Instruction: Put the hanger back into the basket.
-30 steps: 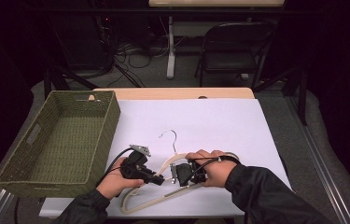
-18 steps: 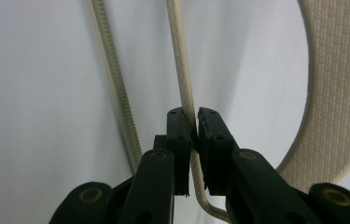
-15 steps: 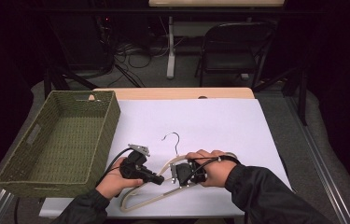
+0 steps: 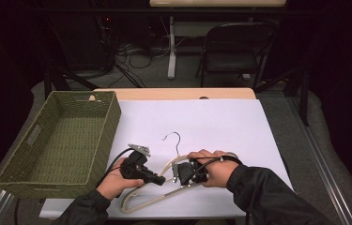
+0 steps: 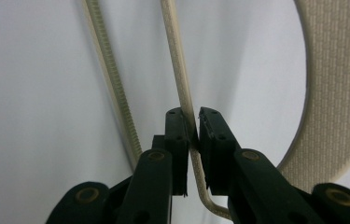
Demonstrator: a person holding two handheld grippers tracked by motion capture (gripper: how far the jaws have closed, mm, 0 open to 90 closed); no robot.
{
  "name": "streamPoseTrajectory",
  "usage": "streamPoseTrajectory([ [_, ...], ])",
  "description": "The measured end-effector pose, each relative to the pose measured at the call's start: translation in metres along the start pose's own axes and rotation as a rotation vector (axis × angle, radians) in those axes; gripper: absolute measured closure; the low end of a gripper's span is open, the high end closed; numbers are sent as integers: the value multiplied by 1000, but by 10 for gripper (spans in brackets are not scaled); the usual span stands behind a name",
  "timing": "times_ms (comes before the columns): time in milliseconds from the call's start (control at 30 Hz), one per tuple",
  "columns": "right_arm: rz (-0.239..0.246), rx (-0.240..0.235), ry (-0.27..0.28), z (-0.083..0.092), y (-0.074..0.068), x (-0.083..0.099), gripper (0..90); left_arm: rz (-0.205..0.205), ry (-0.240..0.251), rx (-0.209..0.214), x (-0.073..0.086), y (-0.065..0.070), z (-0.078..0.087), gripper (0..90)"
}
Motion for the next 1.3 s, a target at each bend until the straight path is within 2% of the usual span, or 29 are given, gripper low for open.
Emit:
streamPoseTrajectory([
  [100, -19, -4, 10, 1, 1, 0, 761, 4, 12, -6, 0, 0, 1, 870],
  [133, -42, -6, 25, 1, 2, 0, 667, 8, 21, -11, -1, 1, 2, 870],
  [233, -48, 3, 35, 2, 3, 2, 649, 14, 25, -23, -1, 1, 4, 870],
  [300, -70, 12, 50, 3, 5, 4, 577, 14, 32, -40, -1, 1, 7, 870],
  [433, -89, 28, 65, 6, 7, 6, 550, 24, 42, -60, -1, 2, 9, 870],
  [500, -116, 33, 77, 9, 7, 8, 543, 33, 49, -68, -2, 2, 10, 870],
  [567, -115, 30, 82, 10, 8, 8, 536, 39, 53, -74, -2, 2, 10, 870],
  [667, -141, 18, 90, 11, 9, 10, 517, 45, 67, -84, -3, 3, 12, 870],
  [733, -180, 4, 95, 12, 10, 13, 487, 41, 73, -92, -3, 4, 13, 870],
  [767, -180, 4, 95, 12, 10, 13, 487, 39, 75, -114, -3, 5, 14, 870],
  [800, -201, -3, 96, 12, 11, 14, 478, 39, 78, -121, -3, 5, 15, 870],
  [833, -246, -23, 104, 14, 12, 17, 464, 31, 81, -135, -3, 6, 16, 870],
  [867, -246, -23, 104, 14, 12, 17, 464, 34, 83, -143, -3, 6, 17, 870],
  [900, -298, -40, 103, 15, 12, 18, 445, 35, 88, -142, -3, 6, 18, 870],
  [1000, -339, -62, 99, 15, 14, 21, 436, 43, 104, -162, -3, 6, 21, 870],
  [1033, -382, -80, 94, 13, 15, 24, 431, 43, 105, -167, -3, 6, 21, 870],
  [1067, -382, -80, 94, 13, 15, 24, 431, 45, 108, -178, -3, 6, 22, 870],
  [1100, -429, -92, 74, 11, 17, 28, 424, 48, 117, -188, -3, 6, 23, 870],
  [1167, -441, -92, 71, 11, 18, 29, 424, 47, 120, -192, -3, 5, 24, 870],
  [1200, -467, -100, 56, 9, 19, 33, 420, 49, 127, -199, -4, 6, 24, 870],
  [1233, -467, -100, 56, 9, 19, 33, 420, 47, 129, -201, -4, 5, 25, 870],
  [1300, -500, -103, 57, 9, 20, 37, 420, 50, 136, -217, -4, 5, 27, 870],
])
Point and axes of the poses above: each handheld gripper's, and its own axes: z roughly backward along the jaws, x roughly out of its underside, y roughly to its right, the point moved 3 cm from there along -z, roughly forward along the jaws
